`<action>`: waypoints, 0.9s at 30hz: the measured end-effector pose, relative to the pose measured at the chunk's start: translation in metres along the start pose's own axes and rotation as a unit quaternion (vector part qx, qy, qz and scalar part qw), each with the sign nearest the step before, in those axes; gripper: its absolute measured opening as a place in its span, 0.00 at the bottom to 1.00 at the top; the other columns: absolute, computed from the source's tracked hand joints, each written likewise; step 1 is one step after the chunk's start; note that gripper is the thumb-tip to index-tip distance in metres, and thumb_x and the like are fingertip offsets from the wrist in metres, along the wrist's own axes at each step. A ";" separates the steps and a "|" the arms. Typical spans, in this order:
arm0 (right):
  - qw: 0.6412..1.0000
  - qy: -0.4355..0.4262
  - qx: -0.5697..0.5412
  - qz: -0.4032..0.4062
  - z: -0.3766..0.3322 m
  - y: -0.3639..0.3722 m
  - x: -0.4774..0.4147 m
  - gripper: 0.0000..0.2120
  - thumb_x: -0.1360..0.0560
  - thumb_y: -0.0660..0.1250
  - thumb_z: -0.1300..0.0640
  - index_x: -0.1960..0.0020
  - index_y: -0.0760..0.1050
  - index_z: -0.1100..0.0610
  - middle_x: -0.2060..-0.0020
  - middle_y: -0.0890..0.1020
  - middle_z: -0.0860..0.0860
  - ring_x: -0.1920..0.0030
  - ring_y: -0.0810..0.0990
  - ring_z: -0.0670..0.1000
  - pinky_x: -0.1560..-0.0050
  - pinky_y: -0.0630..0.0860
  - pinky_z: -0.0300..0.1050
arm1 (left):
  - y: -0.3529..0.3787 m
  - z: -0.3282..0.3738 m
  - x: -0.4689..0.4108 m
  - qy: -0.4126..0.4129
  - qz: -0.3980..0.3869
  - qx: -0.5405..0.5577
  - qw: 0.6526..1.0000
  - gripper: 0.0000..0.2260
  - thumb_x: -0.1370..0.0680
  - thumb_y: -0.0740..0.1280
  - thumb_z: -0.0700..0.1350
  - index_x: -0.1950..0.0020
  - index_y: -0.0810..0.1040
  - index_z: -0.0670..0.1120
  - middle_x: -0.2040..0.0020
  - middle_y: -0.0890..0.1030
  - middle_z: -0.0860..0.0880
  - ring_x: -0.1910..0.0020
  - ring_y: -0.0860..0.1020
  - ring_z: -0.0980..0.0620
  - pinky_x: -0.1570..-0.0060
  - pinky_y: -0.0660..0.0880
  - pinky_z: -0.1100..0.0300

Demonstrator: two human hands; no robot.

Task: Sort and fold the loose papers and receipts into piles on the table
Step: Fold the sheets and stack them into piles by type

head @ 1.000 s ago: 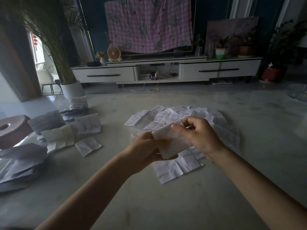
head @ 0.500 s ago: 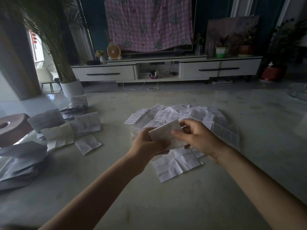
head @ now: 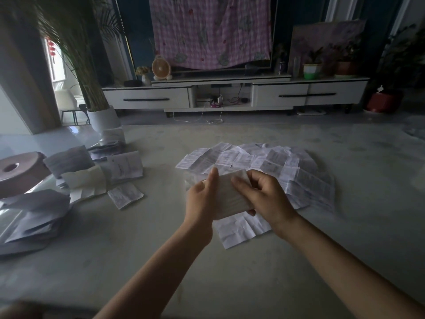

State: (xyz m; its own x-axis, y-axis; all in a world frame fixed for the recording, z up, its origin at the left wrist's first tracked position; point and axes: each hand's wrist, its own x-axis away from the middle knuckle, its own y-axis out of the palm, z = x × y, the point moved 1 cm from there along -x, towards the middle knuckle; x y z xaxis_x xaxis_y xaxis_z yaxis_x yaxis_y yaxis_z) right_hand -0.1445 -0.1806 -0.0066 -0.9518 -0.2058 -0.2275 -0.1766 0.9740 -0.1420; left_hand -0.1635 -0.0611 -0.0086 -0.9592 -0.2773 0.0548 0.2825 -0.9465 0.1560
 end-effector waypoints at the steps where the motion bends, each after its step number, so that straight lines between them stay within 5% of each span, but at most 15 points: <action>1: 1.000 0.003 0.006 -0.007 0.000 0.003 -0.001 0.15 0.25 0.65 0.53 0.54 0.74 0.67 0.66 0.75 0.50 0.68 0.74 0.44 0.76 0.68 0.36 | 0.000 0.000 0.000 0.033 0.034 -0.029 0.998 0.16 0.22 0.61 0.53 0.64 0.74 0.44 0.66 0.75 0.48 0.68 0.74 0.56 0.65 0.71 0.63; 3: 1.000 0.021 0.001 -0.016 -0.002 0.008 -0.001 0.19 0.25 0.65 0.50 0.54 0.73 0.68 0.65 0.74 0.51 0.65 0.74 0.46 0.75 0.68 0.37 | -0.002 -0.002 0.000 0.121 0.066 -0.078 0.987 0.17 0.20 0.60 0.49 0.68 0.70 0.46 0.71 0.70 0.51 0.75 0.68 0.62 0.72 0.66 0.67; 7: 0.999 0.024 -0.001 0.036 -0.005 0.019 -0.004 0.16 0.26 0.66 0.49 0.64 0.72 0.61 0.70 0.72 0.52 0.67 0.72 0.48 0.73 0.68 0.41 | -0.009 -0.005 -0.002 0.218 0.068 -0.154 0.961 0.17 0.20 0.61 0.46 0.70 0.72 0.50 0.77 0.72 0.55 0.76 0.68 0.62 0.70 0.66 0.62; 13: 0.995 -0.038 -0.025 0.094 0.010 0.053 0.000 0.21 0.25 0.66 0.55 0.68 0.66 0.70 0.72 0.68 0.56 0.68 0.66 0.50 0.65 0.64 0.44 | -0.036 -0.013 0.005 0.174 0.062 -0.093 0.978 0.23 0.24 0.67 0.45 0.78 0.65 0.48 0.78 0.64 0.56 0.75 0.61 0.60 0.76 0.59 0.64; 18: 0.984 -0.128 0.078 0.093 0.015 0.096 0.001 0.18 0.22 0.59 0.51 0.67 0.70 0.60 0.74 0.71 0.47 0.70 0.70 0.43 0.66 0.65 0.34 | -0.074 -0.013 0.002 0.139 0.155 -0.080 0.975 0.21 0.20 0.59 0.50 0.73 0.63 0.48 0.77 0.64 0.54 0.76 0.62 0.60 0.75 0.59 0.62; 21: 0.996 -0.057 0.053 0.042 0.012 0.112 0.000 0.16 0.22 0.60 0.52 0.67 0.69 0.55 0.71 0.73 0.47 0.70 0.73 0.41 0.69 0.67 0.29 | -0.093 -0.011 -0.002 0.177 0.174 -0.158 0.956 0.21 0.20 0.59 0.47 0.73 0.62 0.47 0.75 0.63 0.53 0.78 0.60 0.59 0.74 0.58 0.63; 24: 0.993 0.084 -0.019 -0.076 0.011 0.112 0.001 0.12 0.24 0.65 0.52 0.63 0.70 0.57 0.70 0.73 0.50 0.73 0.72 0.45 0.76 0.68 0.35 | -0.112 -0.012 -0.008 0.168 0.192 -0.187 0.949 0.21 0.20 0.59 0.48 0.73 0.63 0.47 0.75 0.64 0.53 0.77 0.61 0.60 0.71 0.60 0.59; 27: 0.979 0.133 -0.035 -0.153 0.016 0.126 -0.001 0.06 0.26 0.68 0.59 0.56 0.74 0.61 0.69 0.76 0.51 0.77 0.74 0.43 0.75 0.70 0.35 | -0.138 -0.013 -0.015 0.151 0.212 -0.211 0.942 0.21 0.20 0.59 0.49 0.69 0.73 0.37 0.74 0.68 0.52 0.73 0.65 0.58 0.68 0.63 0.57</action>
State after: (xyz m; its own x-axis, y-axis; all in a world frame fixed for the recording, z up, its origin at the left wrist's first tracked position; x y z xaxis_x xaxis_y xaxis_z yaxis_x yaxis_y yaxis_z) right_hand -0.1617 -0.0588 -0.0398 -0.8816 -0.4658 0.0760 -0.4714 0.8767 -0.0961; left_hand -0.1878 0.0713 -0.0439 -0.7380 -0.6193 -0.2681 0.6731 -0.7043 -0.2258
